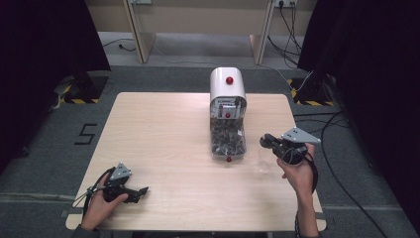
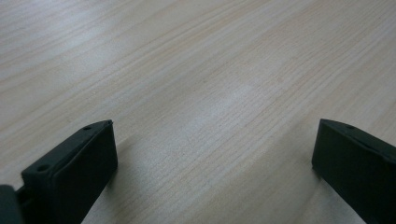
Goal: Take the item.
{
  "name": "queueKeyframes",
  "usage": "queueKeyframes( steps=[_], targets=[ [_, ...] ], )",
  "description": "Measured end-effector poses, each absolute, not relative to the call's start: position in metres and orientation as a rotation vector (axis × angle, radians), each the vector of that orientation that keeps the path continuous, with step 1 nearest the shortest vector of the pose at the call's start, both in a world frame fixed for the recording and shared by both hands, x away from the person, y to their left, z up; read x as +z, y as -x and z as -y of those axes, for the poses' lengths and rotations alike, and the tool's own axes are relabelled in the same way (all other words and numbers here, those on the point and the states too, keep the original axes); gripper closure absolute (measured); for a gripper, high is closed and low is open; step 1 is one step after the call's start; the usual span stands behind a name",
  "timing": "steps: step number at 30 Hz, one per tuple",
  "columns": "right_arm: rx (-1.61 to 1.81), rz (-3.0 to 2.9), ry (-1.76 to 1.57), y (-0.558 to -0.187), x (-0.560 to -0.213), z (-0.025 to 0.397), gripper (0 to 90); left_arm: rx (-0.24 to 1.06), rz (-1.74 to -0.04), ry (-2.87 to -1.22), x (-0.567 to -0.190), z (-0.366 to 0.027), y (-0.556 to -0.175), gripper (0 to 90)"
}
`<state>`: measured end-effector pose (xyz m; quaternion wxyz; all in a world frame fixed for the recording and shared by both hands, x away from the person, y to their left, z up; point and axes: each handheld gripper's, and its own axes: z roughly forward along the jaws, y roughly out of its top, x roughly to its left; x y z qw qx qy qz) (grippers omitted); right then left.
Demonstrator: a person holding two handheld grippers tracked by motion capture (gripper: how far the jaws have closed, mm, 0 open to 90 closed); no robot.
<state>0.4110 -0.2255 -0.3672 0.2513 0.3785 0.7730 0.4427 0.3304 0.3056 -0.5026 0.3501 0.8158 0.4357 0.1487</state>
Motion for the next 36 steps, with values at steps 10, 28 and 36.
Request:
queueKeyframes(
  steps=[10, 28, 36],
  targets=[
    [1.180, -2.117, -1.063, -0.408, -0.375, 0.234, 90.0, 0.385, -1.129, -2.113, -0.503, -0.306, -0.330, 0.0],
    [1.126, -2.220, -1.091, -0.407, -0.390, 0.239, 89.6, 0.385, -1.129, -2.113, -0.503, -0.306, -0.330, 0.0],
    [1.103, -2.250, -1.107, -0.410, -0.397, 0.240, 86.8, 0.385, -1.129, -2.113, -0.503, -0.306, -0.330, 0.0]
  ],
)
